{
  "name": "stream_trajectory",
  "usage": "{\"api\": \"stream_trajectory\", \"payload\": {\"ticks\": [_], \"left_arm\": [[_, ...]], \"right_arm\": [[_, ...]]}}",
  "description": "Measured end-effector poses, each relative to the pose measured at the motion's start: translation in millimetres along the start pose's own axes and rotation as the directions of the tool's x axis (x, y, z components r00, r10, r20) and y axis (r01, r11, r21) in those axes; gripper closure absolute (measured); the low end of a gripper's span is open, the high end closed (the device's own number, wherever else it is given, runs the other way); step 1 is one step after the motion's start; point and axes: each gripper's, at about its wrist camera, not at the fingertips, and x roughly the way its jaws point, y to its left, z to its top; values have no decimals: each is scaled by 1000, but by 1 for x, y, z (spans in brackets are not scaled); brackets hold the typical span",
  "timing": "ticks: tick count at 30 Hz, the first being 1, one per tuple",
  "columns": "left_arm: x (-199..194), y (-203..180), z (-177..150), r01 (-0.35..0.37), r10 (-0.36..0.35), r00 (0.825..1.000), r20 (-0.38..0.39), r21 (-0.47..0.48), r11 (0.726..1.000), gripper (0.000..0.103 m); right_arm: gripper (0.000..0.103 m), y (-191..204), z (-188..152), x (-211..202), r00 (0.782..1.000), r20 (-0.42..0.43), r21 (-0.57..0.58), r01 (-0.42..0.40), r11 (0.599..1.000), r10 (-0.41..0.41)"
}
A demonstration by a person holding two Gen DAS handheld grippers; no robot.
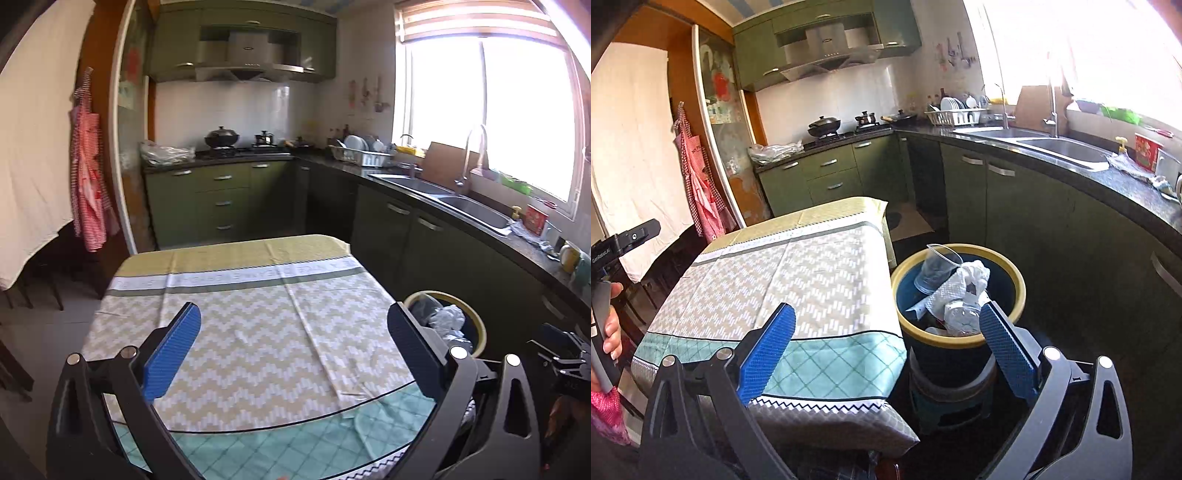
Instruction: Collect trash
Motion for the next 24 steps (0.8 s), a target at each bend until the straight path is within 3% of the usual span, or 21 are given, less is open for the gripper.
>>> {"api": "stream_trajectory", "payload": {"ticks": [4, 10, 24], "left_arm": [[-40, 33, -13, -98, 100, 994, 47, -48, 994, 7], [-74, 57, -36, -180, 183, 983, 25, -91, 979, 7], [-103, 70, -50, -137, 142, 989, 39, -113, 984, 7]], "right_arm": [[5, 27, 3, -17, 999, 32, -53, 7, 999, -5], [5, 57, 5, -45, 997, 78, -108, 11, 994, -3], [5, 63, -7, -80, 992, 123, -120, 42, 992, -27]]}}
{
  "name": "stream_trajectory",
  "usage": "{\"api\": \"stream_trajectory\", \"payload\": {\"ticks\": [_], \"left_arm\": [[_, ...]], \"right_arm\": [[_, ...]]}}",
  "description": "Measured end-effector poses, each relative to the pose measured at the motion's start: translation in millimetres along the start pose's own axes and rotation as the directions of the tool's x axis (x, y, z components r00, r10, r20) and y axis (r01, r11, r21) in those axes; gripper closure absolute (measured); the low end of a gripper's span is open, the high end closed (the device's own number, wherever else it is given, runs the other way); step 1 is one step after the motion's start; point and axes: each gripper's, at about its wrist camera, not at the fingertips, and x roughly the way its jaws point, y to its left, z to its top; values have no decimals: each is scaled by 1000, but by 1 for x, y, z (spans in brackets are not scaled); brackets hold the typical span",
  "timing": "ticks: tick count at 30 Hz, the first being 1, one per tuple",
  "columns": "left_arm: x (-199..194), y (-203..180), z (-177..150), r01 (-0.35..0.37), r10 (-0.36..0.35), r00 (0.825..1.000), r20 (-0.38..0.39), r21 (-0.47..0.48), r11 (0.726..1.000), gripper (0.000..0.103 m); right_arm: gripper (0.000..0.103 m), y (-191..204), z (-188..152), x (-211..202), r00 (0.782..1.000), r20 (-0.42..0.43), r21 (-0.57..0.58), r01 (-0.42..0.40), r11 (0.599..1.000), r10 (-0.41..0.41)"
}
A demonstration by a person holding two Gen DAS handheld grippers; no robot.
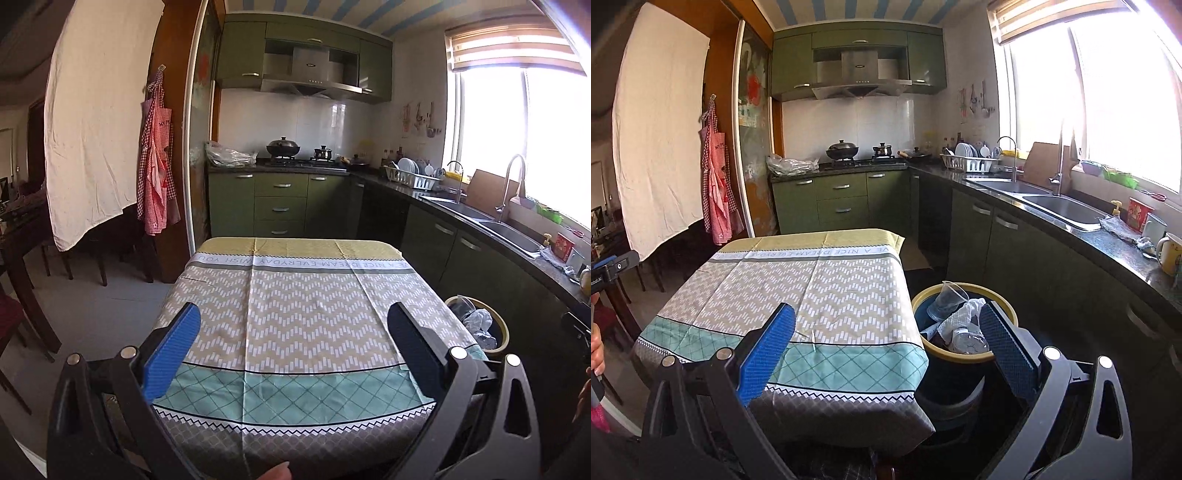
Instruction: Collect trash
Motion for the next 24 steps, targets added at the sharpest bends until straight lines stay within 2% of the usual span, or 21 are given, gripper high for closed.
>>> {"api": "stream_trajectory", "payload": {"ticks": [9, 24], "left_arm": [[-8, 8, -1, 23, -23, 1000, 1, -21, 1000, 7], [-6, 4, -3, 29, -29, 999, -16, -3, 1000, 7]], "right_arm": [[5, -4, 1, -4, 1000, 9, 2, 11, 1000, -11], [5, -9, 2, 3, 1000, -1, 1, 3, 1000, -3]]}}
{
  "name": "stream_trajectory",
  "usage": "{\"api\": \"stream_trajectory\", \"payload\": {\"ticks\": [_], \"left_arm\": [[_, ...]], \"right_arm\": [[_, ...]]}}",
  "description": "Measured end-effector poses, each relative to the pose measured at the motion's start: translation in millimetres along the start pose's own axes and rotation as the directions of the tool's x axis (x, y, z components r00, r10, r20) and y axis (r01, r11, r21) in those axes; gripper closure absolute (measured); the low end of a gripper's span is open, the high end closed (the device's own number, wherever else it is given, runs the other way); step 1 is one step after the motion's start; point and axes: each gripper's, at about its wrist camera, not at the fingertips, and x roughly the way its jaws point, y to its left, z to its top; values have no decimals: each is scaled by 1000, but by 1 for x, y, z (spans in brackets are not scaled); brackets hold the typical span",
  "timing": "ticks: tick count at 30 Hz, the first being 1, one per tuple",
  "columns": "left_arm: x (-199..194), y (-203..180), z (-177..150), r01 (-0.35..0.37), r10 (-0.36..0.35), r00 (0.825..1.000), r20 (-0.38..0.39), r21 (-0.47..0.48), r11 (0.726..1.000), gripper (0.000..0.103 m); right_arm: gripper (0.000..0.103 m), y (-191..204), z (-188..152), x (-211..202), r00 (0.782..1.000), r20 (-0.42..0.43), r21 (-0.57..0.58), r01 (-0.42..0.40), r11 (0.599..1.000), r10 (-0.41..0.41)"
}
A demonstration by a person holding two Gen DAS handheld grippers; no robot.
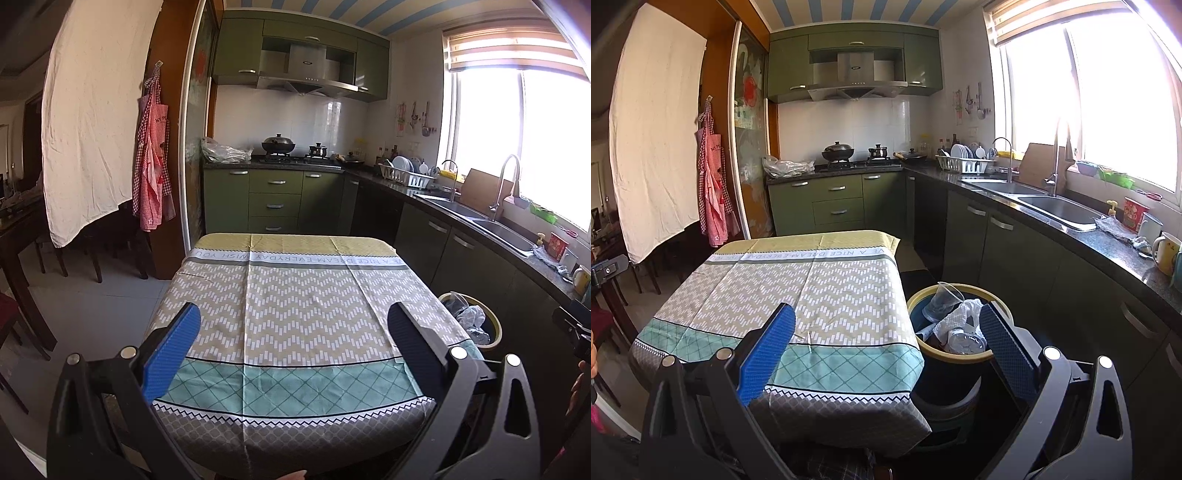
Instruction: Collect trash
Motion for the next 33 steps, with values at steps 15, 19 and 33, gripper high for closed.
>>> {"api": "stream_trajectory", "payload": {"ticks": [15, 19, 33], "left_arm": [[1, -5, -1, -1, 2, 1000, -7, 14, 1000, 7], [0, -6, -1, -6, 6, 1000, -6, 17, 1000, 7], [2, -4, -3, -5, 5, 1000, -9, 28, 1000, 7]], "right_arm": [[5, -3, -1, 5, 1000, -3, 2, -2, 1000, 2], [5, -4, -1, 5, 1000, -2, 2, -3, 1000, 3], [5, -4, -1, 7, 1000, -5, 3, -2, 1000, 2]]}}
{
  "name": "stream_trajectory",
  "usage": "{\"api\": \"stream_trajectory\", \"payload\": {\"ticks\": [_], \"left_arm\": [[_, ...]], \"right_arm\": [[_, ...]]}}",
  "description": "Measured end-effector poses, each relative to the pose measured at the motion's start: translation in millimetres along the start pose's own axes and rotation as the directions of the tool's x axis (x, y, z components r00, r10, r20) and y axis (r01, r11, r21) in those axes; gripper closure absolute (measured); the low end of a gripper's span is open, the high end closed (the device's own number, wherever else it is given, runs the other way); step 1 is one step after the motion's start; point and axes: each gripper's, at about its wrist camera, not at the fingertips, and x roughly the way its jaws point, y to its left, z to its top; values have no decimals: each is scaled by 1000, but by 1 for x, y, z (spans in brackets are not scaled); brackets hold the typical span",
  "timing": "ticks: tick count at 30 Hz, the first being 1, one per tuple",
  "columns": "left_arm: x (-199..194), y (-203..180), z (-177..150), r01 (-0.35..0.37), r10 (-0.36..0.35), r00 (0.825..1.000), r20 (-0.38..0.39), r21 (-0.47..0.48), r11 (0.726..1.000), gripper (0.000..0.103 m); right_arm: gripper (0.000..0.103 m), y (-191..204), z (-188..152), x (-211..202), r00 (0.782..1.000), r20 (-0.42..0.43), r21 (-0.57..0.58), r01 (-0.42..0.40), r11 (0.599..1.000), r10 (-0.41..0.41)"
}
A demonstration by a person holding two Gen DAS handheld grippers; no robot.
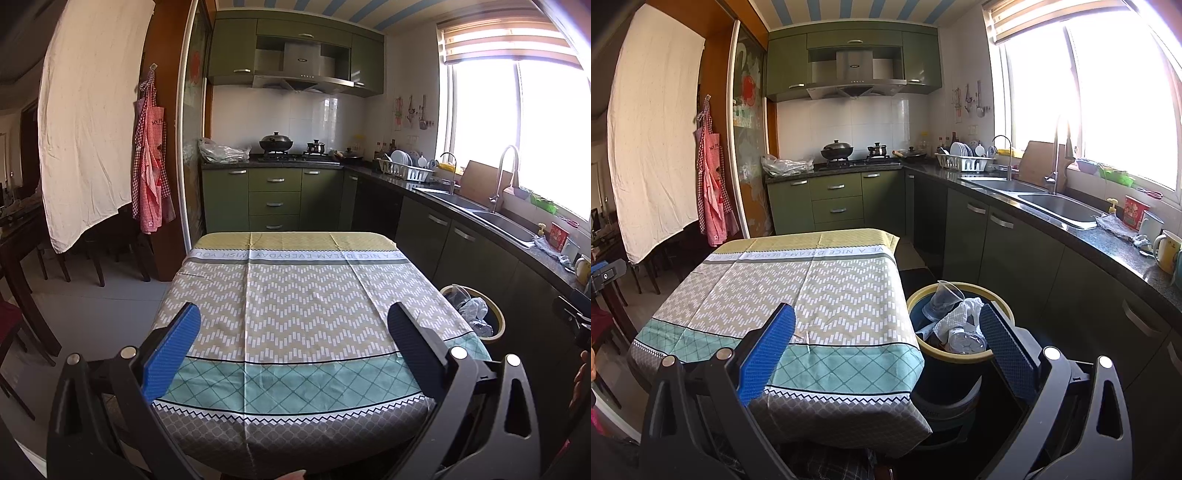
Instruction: Collect trash
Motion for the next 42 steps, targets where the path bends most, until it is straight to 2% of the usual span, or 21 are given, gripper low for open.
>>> {"api": "stream_trajectory", "payload": {"ticks": [42], "left_arm": [[2, 5, 2, -4, 4, 1000, -9, 19, 1000, 7]], "right_arm": [[5, 0, -3, 8, 1000, -8, 0, 2, 1000, -2]]}}
